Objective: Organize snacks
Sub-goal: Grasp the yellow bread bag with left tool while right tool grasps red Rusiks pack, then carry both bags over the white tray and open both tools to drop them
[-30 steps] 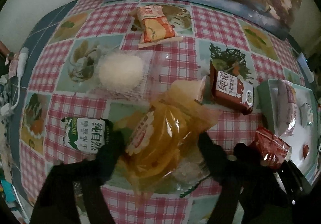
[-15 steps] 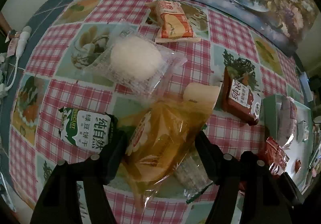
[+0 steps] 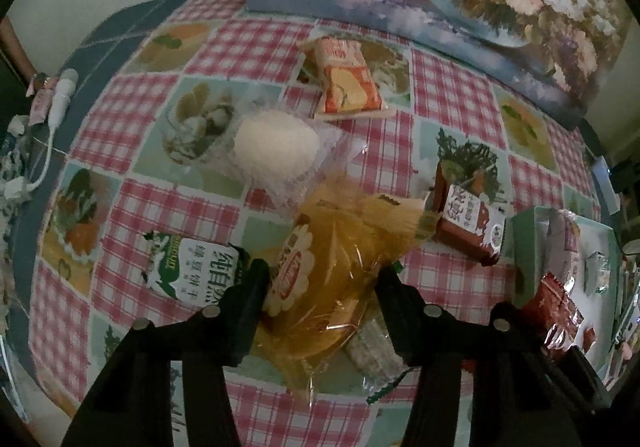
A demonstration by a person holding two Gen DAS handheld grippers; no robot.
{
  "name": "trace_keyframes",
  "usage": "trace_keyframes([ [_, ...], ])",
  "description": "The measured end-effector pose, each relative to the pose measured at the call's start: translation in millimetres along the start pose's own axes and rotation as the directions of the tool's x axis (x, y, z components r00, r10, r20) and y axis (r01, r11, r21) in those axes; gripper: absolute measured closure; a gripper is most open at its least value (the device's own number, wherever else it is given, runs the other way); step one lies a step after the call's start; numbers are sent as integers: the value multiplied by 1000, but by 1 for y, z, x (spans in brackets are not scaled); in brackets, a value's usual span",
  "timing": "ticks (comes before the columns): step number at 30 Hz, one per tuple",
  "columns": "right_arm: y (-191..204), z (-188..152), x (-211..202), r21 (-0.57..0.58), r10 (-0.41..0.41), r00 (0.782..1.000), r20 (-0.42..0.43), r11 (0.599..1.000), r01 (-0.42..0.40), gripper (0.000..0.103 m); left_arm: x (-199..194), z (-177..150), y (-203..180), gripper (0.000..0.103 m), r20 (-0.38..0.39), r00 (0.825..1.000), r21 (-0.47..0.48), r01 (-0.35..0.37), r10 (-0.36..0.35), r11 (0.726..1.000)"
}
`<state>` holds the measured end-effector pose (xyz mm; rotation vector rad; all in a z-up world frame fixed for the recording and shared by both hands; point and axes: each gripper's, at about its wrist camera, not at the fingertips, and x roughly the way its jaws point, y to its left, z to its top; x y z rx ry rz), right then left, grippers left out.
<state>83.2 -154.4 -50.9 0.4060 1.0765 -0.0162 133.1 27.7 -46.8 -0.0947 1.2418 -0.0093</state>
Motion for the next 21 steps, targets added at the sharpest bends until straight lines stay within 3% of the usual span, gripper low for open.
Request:
trace_keyframes([
  [12,-3,16,-37,24,28,996,87,999,-31,52,-46,2,-12,47,118,993,28,-3,0,1000],
  [21,-44,30,-64,129,-35,990,138,991,17,52,-65,1,-44,48,160,986,78,28,-40,997],
])
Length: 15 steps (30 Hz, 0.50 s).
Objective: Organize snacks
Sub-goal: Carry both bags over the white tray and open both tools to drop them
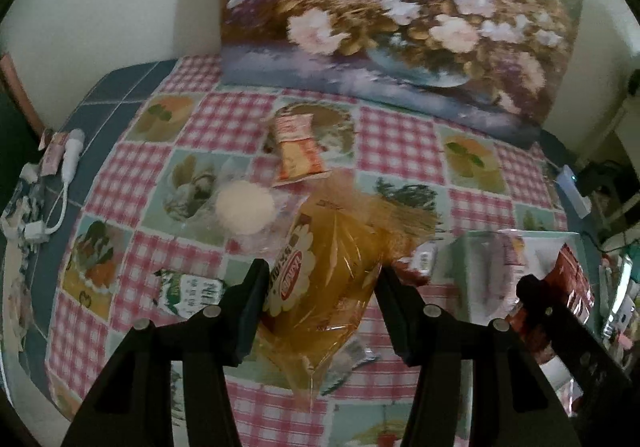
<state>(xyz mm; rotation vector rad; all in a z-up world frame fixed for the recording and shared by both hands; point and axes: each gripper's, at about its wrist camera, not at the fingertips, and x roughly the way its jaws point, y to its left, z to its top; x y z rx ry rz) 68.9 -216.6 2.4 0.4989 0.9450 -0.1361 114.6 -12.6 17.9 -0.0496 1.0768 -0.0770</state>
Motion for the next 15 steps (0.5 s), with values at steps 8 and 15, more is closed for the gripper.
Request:
trace_keyframes([
  [8,-45,19,-29,88,-88,994,58,993,82,52,-23,1,-50,47,43,997,84,61,-65,995],
  [15,-85,27,-57,153,-190,975,113,973,172,52,-36,-5,-98,47,47,991,171,115,-124,979],
])
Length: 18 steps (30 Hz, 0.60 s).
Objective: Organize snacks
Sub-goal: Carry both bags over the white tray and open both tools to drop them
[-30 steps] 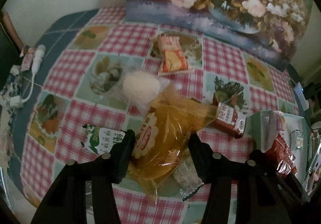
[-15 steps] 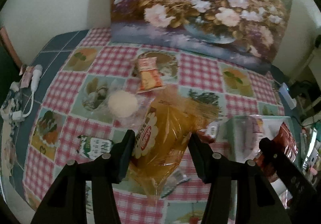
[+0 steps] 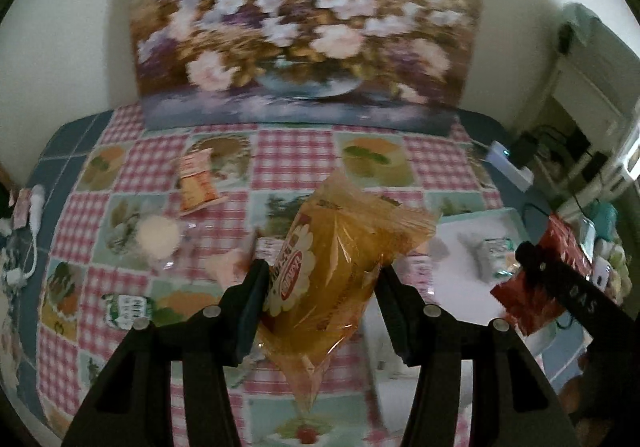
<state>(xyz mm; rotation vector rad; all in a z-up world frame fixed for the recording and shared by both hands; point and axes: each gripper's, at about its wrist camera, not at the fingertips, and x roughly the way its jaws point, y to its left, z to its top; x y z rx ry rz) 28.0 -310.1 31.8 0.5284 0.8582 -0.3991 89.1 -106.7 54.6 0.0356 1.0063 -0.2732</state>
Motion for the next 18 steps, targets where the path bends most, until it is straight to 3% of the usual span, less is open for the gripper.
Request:
trace_keyframes([
  [9,-46,10,-6,79,-78,997,19,994,76,52,11,-13,-64,47,-34,998,141,53,-49,989],
  [15,-70,11,0,121,-97,995,-6,988,97,52,30,-28,-95,47,-75,996,213,62,-47,975],
  [18,-76,8,16,124,-117,991,-58,985,123,52,40,-34,-104,47,-95,994,235,69,-47,970],
])
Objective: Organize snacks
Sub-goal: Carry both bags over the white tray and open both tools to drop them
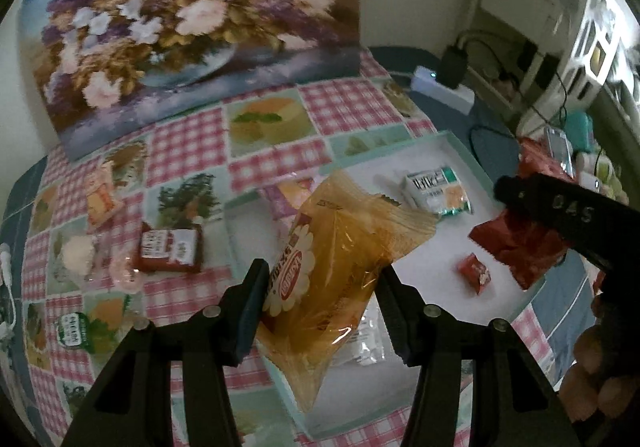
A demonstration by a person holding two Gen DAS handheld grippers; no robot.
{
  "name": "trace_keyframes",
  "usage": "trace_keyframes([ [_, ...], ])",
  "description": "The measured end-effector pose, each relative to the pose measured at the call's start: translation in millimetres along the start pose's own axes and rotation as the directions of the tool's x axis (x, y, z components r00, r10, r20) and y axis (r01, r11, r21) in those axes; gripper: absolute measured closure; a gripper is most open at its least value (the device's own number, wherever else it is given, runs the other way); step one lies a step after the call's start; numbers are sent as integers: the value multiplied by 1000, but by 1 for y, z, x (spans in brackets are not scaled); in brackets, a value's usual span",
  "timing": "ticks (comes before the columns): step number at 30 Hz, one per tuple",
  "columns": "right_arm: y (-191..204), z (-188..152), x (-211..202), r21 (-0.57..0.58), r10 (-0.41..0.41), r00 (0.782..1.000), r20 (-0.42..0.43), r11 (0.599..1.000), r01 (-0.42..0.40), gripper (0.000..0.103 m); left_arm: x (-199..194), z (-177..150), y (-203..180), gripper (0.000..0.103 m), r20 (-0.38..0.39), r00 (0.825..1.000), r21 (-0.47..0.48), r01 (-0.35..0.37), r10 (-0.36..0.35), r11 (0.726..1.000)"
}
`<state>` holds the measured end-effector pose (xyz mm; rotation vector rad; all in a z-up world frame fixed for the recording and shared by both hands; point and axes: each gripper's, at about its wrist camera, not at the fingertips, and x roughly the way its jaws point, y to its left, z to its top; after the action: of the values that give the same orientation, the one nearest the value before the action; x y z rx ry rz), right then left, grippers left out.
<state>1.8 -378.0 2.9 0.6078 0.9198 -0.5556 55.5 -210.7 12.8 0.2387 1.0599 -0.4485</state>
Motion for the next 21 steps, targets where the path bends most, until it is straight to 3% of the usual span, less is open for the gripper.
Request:
trace_keyframes([
  [6,-12,-6,32,28,-17,995,-98,999,20,52,27,-5,-18,47,-48,999,46,-6,8,999],
  [16,-14,-12,46,35,-32,989,-144,999,37,51,37,-9,-33,44,-52,999,91,0,4,996],
  [18,-15,-12,46,39,-31,988,-149,999,38,48,37,-8,-33,36,-50,999,89,1,3,996],
  [20,-17,-12,48,48,-28,987,-156,998,36,38,34,-7,-31,25,-42,999,81,0,3,997],
  [21,-17,-12,48,49,-27,987,-156,998,35,37,33,-7,-30,25,-40,999,75,3,0,997],
])
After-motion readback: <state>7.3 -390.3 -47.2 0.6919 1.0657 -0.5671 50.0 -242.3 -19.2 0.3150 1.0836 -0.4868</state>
